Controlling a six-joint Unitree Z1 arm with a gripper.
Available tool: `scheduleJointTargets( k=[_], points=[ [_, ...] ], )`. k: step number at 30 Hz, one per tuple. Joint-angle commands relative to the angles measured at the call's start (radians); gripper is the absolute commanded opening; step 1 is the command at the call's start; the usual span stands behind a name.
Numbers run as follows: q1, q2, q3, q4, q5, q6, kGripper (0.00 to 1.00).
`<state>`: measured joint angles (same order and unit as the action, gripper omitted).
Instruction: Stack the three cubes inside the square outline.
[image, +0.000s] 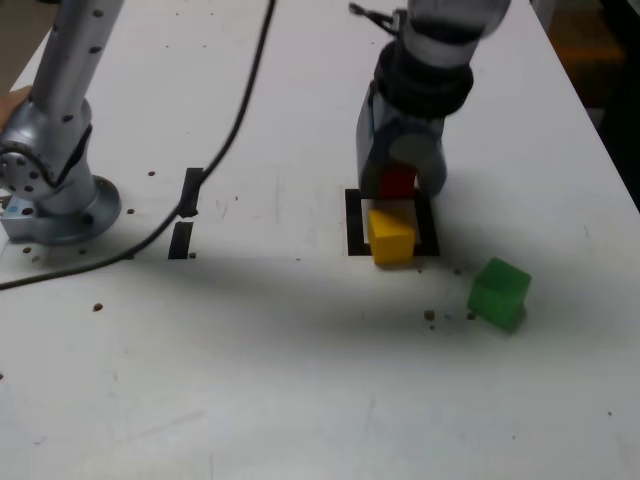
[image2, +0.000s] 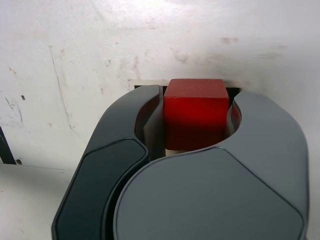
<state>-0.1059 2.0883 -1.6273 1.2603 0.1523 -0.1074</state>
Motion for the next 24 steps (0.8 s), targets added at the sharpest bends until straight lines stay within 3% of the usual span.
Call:
scheduleJointTargets(
  k=[1, 5, 9, 12, 20, 24],
  points=[
    [-0.020, -0.029, -0.024, -0.001, 0.017, -0.002, 0.14],
    [-0.060, -0.057, -0.069, -0.014, 0.020, -0.002, 0.14],
    [-0.110, -0.057, -0.106, -0.028, -0.087, -0.005, 0.14],
    [-0.132, -0.040, -0.102, -0.036, -0.132, -0.018, 0.14],
    [-0.143, -0.007, -0.037, -0.070, -0.187, -0.039, 0.14],
    [-0.140, -0.006, -0.003, -0.036, -0.198, -0.052, 0.14]
  ],
)
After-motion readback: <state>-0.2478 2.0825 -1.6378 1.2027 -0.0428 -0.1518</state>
